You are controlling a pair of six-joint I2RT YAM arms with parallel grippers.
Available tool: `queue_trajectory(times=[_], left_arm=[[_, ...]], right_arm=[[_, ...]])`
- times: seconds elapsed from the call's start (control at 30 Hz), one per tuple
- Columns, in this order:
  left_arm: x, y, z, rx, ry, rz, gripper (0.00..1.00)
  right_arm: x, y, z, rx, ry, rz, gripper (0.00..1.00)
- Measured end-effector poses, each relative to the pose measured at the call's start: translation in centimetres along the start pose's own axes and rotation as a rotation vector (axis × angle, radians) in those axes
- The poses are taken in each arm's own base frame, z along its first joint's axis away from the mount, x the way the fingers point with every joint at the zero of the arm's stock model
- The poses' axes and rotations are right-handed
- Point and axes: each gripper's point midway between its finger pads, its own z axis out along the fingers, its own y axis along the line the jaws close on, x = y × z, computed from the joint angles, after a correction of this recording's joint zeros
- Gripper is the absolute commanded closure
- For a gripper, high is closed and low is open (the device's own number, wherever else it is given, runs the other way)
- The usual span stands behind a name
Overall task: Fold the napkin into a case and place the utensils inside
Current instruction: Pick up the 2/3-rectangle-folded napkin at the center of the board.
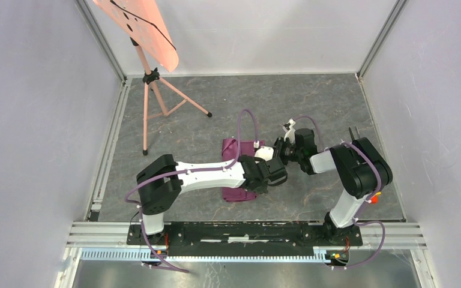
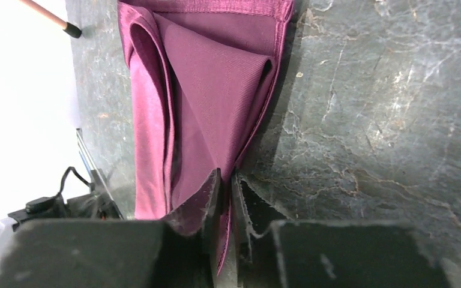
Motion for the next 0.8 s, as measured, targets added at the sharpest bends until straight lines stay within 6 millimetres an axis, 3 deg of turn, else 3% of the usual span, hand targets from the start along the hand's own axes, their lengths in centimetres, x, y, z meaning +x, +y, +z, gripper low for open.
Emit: queue_trajectory(times=[0.07,0.2,0.3,0.4,0.53,0.7,0.8], left_arm=[[0.1,-0.3,0.1,0.017,0.005,-0.003,0.71],[0.4,-0.6,-0.2,0.051,0.017,0.007,0.42],[0.2,-0.6,-1.3,0.101,0.011,0.003,0.36],[-0.9,0.4,-3.4,0.18,-0.013,-0.035,0.45],[-4.9,3.9,-4.5,0.269,-0.088,-0.19,0.61],[-8.9,10.6,-0.9,0.281,-0.159,-0.418,0.79],[-9.7,12.3,1.6,0.276,-0.145,-0.476,0.84]], right_arm=[[0.1,-0.2,0.1,-0.002,0.001,-0.004,0.99],[0.1,-0.4,0.4,-0.004,0.006,-0.023,1.0],[-0.4,-0.2,0.6,-0.01,0.002,-0.054,1.0],[-1.1,0.2,0.8,-0.017,-0.004,-0.096,1.0],[-1.8,0.6,1.2,-0.014,0.006,-0.148,1.0],[-2.6,1.3,2.0,-0.001,0.027,-0.225,1.0],[-2.7,1.4,2.2,0.02,0.041,-0.255,1.0]])
